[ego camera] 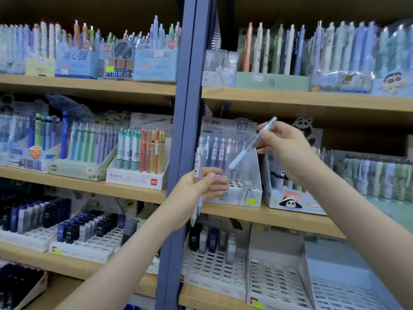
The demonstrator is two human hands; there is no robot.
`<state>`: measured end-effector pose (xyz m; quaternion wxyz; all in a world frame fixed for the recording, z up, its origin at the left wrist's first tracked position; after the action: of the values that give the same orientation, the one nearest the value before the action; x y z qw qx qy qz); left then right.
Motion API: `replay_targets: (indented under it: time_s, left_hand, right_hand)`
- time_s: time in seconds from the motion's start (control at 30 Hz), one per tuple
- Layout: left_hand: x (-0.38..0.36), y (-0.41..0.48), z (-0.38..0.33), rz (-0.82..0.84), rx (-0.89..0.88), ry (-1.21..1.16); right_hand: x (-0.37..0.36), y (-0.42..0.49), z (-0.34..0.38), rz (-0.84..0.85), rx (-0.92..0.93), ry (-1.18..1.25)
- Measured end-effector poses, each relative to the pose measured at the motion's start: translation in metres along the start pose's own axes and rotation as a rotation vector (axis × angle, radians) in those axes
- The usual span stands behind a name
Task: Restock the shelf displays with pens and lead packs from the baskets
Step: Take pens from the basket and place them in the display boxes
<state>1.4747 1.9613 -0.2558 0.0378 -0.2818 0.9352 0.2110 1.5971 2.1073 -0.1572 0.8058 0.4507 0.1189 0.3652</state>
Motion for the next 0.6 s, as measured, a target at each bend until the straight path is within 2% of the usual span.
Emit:
replay_targets:
  time_s: [0.13, 0.23, 0.33, 0.6]
  left_hand:
    - [0.002, 0.003, -0.001, -0.075, -0.048, -0.027]
    - [-0.001, 0.004, 0.001, -0.08, -0.071, -0.025]
    - [-0.002, 0.006, 0.002, -0.071, -0.089, -0.021]
    - [0.003, 0.009, 0.006, -0.059, -0.108, -0.051]
  right_hand:
    - [0.025, 0.012, -0.012, -0.177, 0.027, -0.205]
    - [0.022, 0.012, -0.021, -0.124, 0.136, -0.457]
    - [0.01, 0.013, -0.031, -0.049, 0.217, -0.563]
    - [0.0, 0.022, -0.053, 0.014, 0.223, -0.641]
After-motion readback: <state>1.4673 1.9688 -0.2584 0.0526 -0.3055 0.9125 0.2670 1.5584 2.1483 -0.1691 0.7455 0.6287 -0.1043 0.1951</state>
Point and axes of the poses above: each hand's wrist, its own y-axis towards the middle knuckle, its own x-axis out of the back of the hand, z = x × y, the point moved 2 cm from there along y, towards the middle knuckle, and after that the axes turned 9 degrees about x, right-handed, at the moved point
